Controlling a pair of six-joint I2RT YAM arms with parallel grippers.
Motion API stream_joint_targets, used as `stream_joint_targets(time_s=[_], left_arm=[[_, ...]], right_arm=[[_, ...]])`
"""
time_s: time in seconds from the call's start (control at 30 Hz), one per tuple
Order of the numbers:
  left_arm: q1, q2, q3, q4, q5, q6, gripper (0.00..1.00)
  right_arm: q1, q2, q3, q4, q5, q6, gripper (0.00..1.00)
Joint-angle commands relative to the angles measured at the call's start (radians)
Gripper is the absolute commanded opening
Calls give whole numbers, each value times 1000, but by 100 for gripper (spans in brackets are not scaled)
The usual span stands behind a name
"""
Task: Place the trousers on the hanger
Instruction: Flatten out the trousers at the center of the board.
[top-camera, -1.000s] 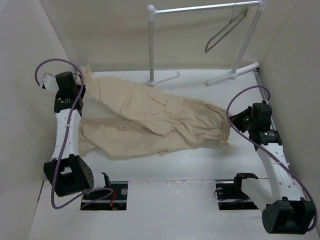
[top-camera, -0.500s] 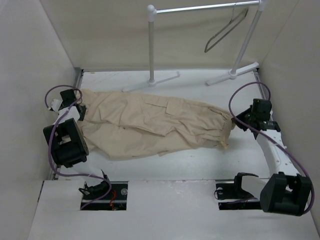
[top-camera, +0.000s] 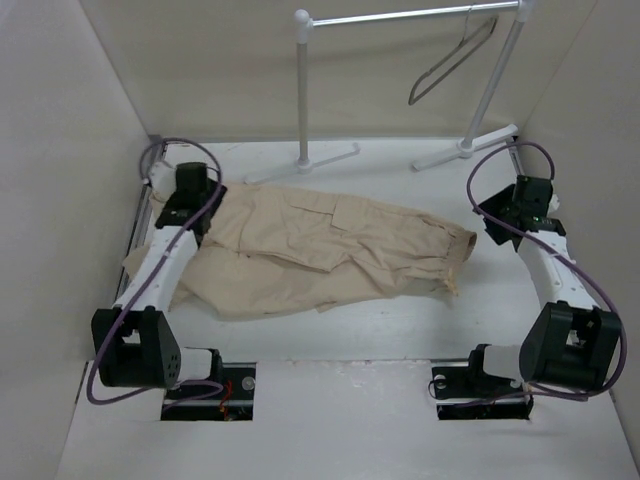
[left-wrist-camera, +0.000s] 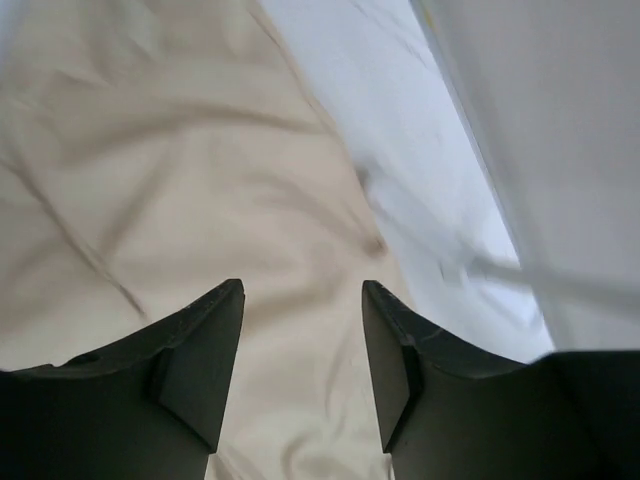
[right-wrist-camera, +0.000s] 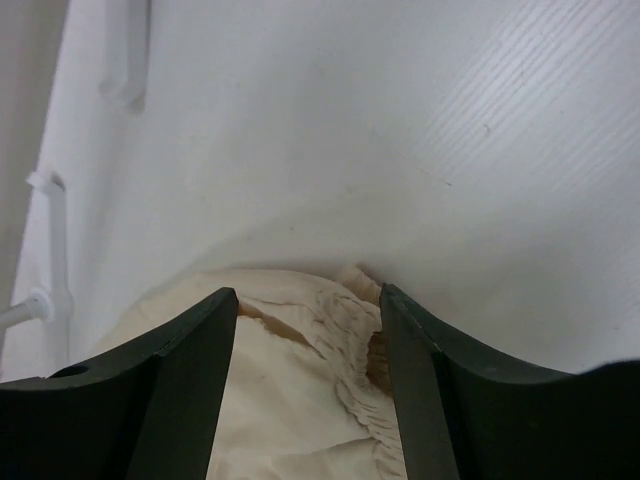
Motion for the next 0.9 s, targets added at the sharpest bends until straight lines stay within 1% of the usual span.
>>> stream_joint_targets(time_s=[0.0, 0.1, 0.17, 0.23, 0.3, 0.4, 0.43, 0.47, 0.53, 0.57, 0.6, 0.63, 0.7, 0.77, 0.8, 0.87], left_arm=[[-213, -13, -90, -78, -6, -11, 47], [-365, -46, -173, -128, -14, -15, 46], [-422, -81, -242, -168, -17, -22, 47], [-430, -125, -312, -199, -23, -28, 49], [-416, -156, -368, -207, -23, -26, 51], [-367, -176, -446, -196, 10, -20, 52], [-350, -168, -463, -187, 29, -20, 52], [-336, -158, -480, -170, 44, -20, 52], [-316, -136, -498, -146, 58, -20, 51], [-299, -127, -506, -135, 63, -20, 50], [-290, -124, -509, -129, 60, -20, 49], [-276, -121, -512, -123, 57, -20, 48], [-237, -121, -514, -110, 54, -20, 48], [-200, -115, -518, -84, 54, -19, 47], [-180, -107, -518, -77, 58, -17, 47], [-157, -87, -518, -63, 61, -12, 47]], right_arm=[[43, -25, -36, -1, 27, -23, 63], [75, -104, -114, -47, 104, -29, 62], [80, -149, -156, -73, 144, -38, 65], [96, -163, -185, -55, 129, -46, 67], [110, -131, -191, -14, 66, -69, 66], [113, -60, -160, 35, 55, -87, 59], [112, -25, -145, 58, 61, -98, 55], [112, 7, -130, 84, 55, -106, 48], [113, 38, -116, 153, 52, -121, 30], [113, 38, -119, 184, 49, -126, 18], [113, 29, -116, 186, 35, -120, 11], [121, 0, -108, 159, 32, -111, 8], [171, -83, -98, 73, 66, -94, 6], [208, -170, -70, -68, 106, -83, 5], [245, -236, -46, -174, 124, -75, 5], [285, -323, 2, -321, 135, -62, 5]])
